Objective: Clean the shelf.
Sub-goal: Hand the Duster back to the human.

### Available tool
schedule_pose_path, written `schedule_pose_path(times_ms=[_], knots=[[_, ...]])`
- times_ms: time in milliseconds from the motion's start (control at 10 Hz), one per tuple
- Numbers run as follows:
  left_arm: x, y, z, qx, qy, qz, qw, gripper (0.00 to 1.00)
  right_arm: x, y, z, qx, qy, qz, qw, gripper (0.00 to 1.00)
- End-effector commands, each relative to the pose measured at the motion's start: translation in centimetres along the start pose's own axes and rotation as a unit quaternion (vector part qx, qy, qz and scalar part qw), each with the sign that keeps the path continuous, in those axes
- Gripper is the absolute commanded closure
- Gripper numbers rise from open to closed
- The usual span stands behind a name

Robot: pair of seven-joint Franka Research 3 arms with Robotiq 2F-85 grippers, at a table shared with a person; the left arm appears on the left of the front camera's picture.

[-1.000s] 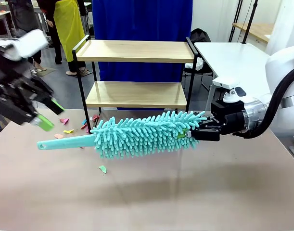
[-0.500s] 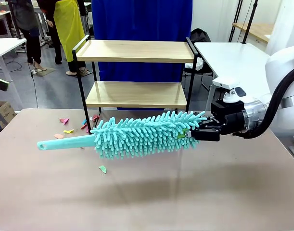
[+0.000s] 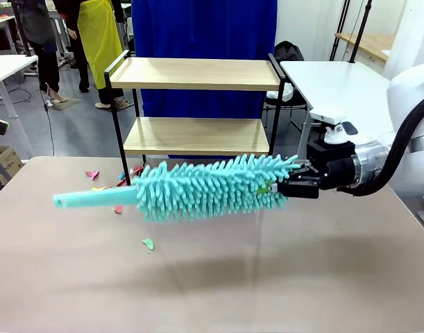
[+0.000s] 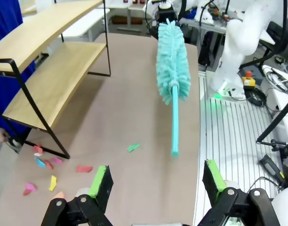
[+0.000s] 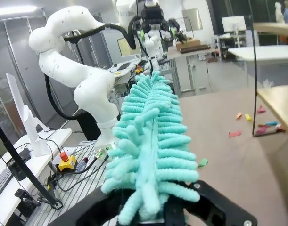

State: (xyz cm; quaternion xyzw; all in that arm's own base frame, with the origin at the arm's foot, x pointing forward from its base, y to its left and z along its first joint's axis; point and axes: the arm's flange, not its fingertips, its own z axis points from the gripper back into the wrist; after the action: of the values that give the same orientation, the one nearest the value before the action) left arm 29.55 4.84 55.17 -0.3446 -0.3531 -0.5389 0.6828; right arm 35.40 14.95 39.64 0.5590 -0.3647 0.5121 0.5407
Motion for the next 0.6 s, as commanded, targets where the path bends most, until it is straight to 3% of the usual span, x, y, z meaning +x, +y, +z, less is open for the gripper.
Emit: schedule_pose_path(times_ms=[0,300,500], knots=[[0.1,0.0,0.0,-0.001,-0.014,-0.012,1.000,0.00,4.4,1.9,1.4,-0.030,-0.064,0.050,0.996,0.84],[0.1,0.0,0.0,-0.001,-0.014,-0.012,1.000,0.00,10.7,6.0,3.4,-0.139,-0.122,0.117,0.976,0.84],[0.1,0.0,0.0,-0.001,-0.014,-0.012,1.000,0.00,14.6,8.4,5.7,-0.246,-0.135,0.157,0.947,0.84]])
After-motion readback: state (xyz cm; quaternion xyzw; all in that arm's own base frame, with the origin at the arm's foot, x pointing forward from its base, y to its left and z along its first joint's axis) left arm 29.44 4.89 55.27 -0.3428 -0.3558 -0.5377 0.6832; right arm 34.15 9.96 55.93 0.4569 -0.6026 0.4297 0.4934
